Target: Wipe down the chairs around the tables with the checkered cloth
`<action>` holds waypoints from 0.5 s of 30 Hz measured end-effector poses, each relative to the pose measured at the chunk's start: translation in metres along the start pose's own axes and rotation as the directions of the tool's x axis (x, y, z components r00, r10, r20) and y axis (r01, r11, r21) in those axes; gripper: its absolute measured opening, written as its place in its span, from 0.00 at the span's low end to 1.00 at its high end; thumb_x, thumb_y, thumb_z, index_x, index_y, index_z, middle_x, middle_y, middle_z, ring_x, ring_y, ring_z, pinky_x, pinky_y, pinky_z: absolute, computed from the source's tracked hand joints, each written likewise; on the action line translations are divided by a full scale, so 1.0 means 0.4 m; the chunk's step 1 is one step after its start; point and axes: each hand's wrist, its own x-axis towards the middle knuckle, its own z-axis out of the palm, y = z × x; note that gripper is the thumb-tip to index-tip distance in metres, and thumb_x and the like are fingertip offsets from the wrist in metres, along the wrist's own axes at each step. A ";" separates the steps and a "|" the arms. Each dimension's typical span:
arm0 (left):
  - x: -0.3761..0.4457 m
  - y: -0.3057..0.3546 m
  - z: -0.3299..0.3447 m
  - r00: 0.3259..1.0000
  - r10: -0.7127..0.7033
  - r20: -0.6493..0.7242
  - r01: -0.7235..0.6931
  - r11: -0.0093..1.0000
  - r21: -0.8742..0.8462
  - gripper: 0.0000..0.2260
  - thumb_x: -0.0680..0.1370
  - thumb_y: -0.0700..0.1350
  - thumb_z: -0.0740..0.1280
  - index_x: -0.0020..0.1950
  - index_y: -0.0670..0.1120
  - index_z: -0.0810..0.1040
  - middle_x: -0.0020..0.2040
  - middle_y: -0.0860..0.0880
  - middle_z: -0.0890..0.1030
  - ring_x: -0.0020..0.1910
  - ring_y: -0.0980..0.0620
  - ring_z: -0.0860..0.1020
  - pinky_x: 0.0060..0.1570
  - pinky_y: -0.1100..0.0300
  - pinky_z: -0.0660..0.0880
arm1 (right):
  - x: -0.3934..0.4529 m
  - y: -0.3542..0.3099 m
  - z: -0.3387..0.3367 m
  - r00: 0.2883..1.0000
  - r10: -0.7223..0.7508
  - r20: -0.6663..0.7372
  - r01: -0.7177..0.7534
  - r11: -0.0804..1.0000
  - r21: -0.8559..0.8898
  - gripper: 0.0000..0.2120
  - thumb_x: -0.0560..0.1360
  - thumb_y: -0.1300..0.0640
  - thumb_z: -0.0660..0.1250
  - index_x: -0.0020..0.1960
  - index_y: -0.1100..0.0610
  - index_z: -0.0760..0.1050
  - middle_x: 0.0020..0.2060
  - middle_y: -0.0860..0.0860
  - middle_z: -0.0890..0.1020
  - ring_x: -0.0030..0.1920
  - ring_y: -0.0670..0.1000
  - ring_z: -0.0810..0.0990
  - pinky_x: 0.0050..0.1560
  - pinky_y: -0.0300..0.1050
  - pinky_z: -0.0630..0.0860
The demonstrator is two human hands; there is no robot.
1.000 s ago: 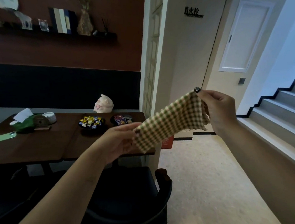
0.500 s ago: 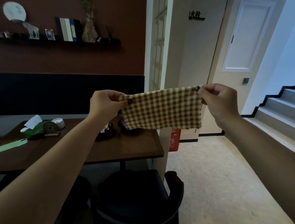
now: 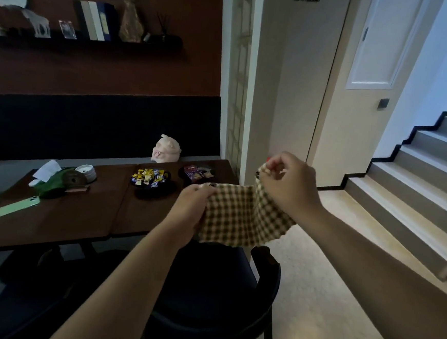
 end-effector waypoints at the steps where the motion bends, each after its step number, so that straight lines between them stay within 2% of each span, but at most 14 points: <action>1: 0.013 -0.012 0.022 1.000 -0.019 0.005 0.019 1.000 -0.012 0.11 0.80 0.51 0.61 0.57 0.46 0.76 0.54 0.45 0.80 0.54 0.44 0.78 0.55 0.49 0.75 | -0.010 0.002 0.015 1.000 -0.017 0.027 0.016 0.999 0.042 0.10 0.70 0.62 0.73 0.40 0.52 0.73 0.32 0.38 0.75 0.34 0.35 0.77 0.35 0.21 0.68; 4: 0.054 -0.047 0.086 0.999 -0.030 0.035 0.033 0.996 -0.084 0.13 0.81 0.48 0.59 0.56 0.44 0.78 0.54 0.42 0.83 0.52 0.43 0.81 0.57 0.45 0.76 | -0.025 0.036 0.062 0.991 0.037 0.129 -0.063 0.977 0.203 0.12 0.72 0.60 0.72 0.46 0.50 0.70 0.37 0.41 0.79 0.39 0.33 0.78 0.38 0.24 0.73; 6: 0.088 -0.072 0.124 0.999 -0.011 0.048 0.018 0.987 -0.159 0.17 0.82 0.50 0.55 0.56 0.44 0.81 0.53 0.42 0.84 0.50 0.44 0.83 0.50 0.46 0.80 | -0.024 0.085 0.092 0.950 0.133 0.284 -0.220 0.928 0.301 0.09 0.76 0.59 0.66 0.52 0.49 0.69 0.44 0.44 0.82 0.41 0.38 0.82 0.46 0.35 0.79; 8: 0.123 -0.095 0.160 0.997 -0.021 0.072 0.038 0.972 -0.233 0.21 0.82 0.55 0.54 0.53 0.46 0.84 0.51 0.45 0.85 0.49 0.47 0.84 0.41 0.53 0.81 | -0.018 0.154 0.112 0.912 0.173 0.373 -0.310 0.885 0.346 0.11 0.78 0.63 0.62 0.56 0.50 0.69 0.50 0.46 0.82 0.43 0.42 0.83 0.51 0.42 0.80; 10: 0.160 -0.112 0.201 0.997 -0.032 0.075 0.049 0.969 -0.243 0.19 0.82 0.55 0.57 0.54 0.46 0.84 0.50 0.46 0.85 0.49 0.47 0.84 0.42 0.54 0.80 | -0.007 0.231 0.120 0.905 0.180 0.385 -0.326 0.875 0.358 0.15 0.76 0.67 0.63 0.57 0.51 0.70 0.51 0.46 0.82 0.46 0.41 0.83 0.52 0.39 0.79; 12: 0.202 -0.135 0.245 0.999 -0.044 0.024 0.048 0.981 -0.189 0.11 0.81 0.48 0.61 0.57 0.45 0.79 0.50 0.46 0.85 0.48 0.47 0.84 0.44 0.53 0.78 | 0.006 0.315 0.124 0.916 0.209 0.342 -0.329 0.880 0.342 0.17 0.74 0.68 0.67 0.57 0.52 0.72 0.50 0.45 0.82 0.50 0.39 0.81 0.52 0.35 0.78; 14: 0.243 -0.163 0.287 0.998 -0.069 0.003 0.069 0.984 -0.162 0.09 0.81 0.44 0.61 0.58 0.46 0.78 0.49 0.47 0.85 0.48 0.48 0.84 0.42 0.53 0.78 | 0.019 0.404 0.129 0.909 0.303 0.286 -0.388 0.866 0.317 0.18 0.72 0.66 0.70 0.57 0.50 0.72 0.51 0.42 0.80 0.51 0.38 0.79 0.51 0.34 0.77; 15: 0.263 -0.178 0.307 0.996 -0.087 -0.001 0.086 0.983 -0.161 0.09 0.81 0.44 0.60 0.57 0.47 0.78 0.50 0.48 0.85 0.48 0.48 0.84 0.42 0.53 0.78 | 0.025 0.448 0.132 0.880 0.376 0.291 -0.458 0.835 0.306 0.19 0.71 0.63 0.72 0.58 0.50 0.72 0.51 0.41 0.79 0.52 0.39 0.78 0.51 0.34 0.76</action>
